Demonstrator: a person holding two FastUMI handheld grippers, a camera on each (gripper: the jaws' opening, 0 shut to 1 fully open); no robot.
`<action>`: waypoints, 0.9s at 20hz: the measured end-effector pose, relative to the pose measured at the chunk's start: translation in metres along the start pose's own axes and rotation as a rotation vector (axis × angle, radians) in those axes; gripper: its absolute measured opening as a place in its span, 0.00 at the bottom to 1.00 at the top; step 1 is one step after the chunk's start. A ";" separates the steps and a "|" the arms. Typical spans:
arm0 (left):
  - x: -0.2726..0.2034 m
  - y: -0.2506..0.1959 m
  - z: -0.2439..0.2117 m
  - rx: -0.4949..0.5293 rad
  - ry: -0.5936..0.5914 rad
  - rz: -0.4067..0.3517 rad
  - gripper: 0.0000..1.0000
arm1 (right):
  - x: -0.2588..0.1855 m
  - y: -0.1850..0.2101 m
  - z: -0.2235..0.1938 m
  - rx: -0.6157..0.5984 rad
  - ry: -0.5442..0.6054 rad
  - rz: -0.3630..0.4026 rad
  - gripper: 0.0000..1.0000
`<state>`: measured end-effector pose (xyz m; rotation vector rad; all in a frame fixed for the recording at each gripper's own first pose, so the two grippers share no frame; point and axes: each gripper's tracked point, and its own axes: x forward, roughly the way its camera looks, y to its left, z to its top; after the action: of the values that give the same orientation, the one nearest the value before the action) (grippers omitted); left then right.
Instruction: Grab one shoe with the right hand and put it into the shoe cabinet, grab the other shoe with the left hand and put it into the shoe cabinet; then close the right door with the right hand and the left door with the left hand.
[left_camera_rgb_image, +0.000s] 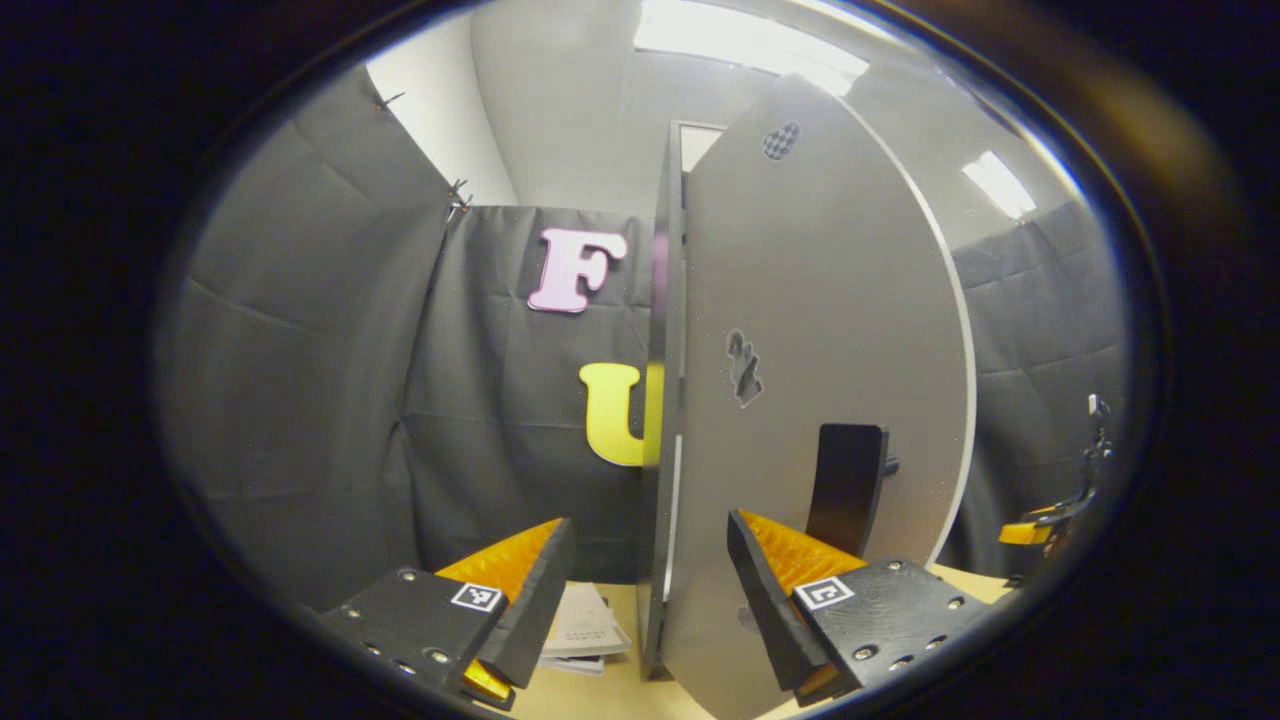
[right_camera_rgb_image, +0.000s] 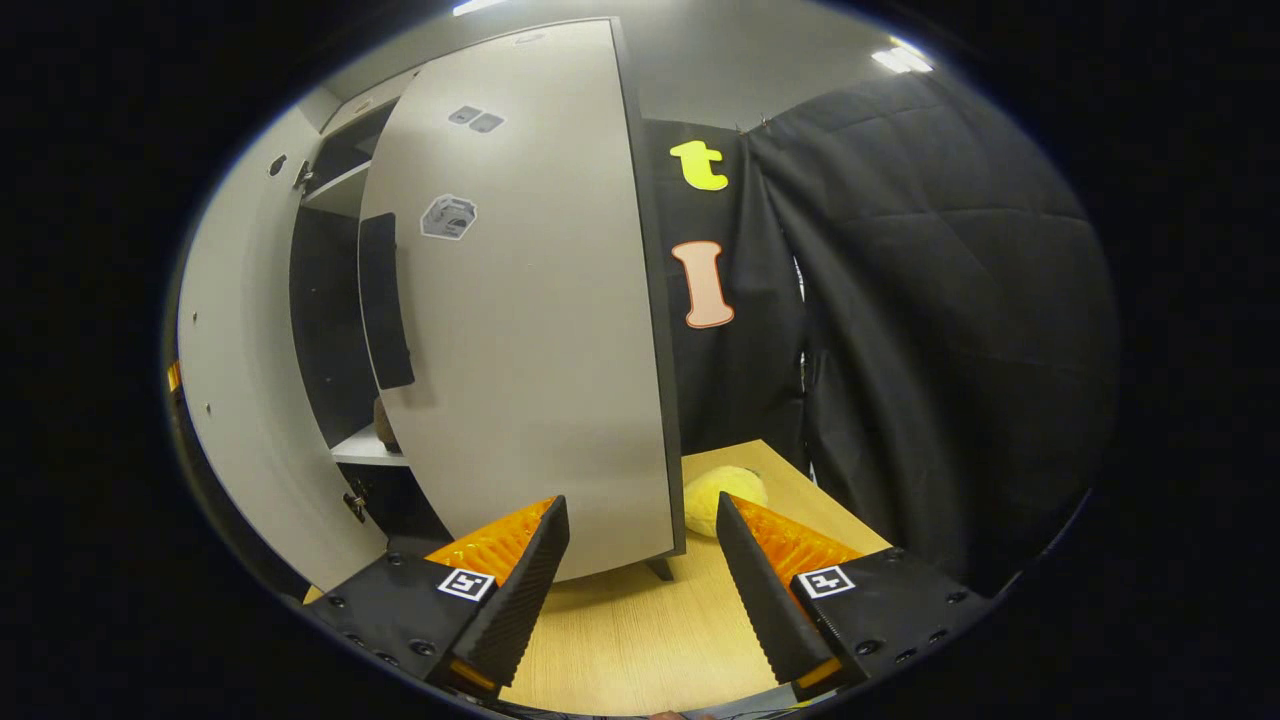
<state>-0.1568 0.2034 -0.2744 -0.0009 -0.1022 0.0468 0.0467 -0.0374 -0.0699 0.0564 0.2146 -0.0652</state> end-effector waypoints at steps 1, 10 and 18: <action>0.004 -0.003 0.000 0.000 0.001 0.002 0.89 | -0.002 -0.002 -0.001 0.001 -0.001 -0.008 0.94; 0.018 -0.049 -0.010 0.022 0.008 -0.028 0.96 | -0.013 -0.014 -0.001 0.025 0.003 -0.049 0.94; 0.058 -0.116 -0.043 -0.044 0.071 -0.142 0.82 | -0.031 -0.032 0.007 0.047 -0.028 -0.102 0.94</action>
<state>-0.0898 0.0901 -0.3107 -0.0390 -0.0326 -0.0973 0.0156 -0.0683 -0.0578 0.0911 0.1877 -0.1730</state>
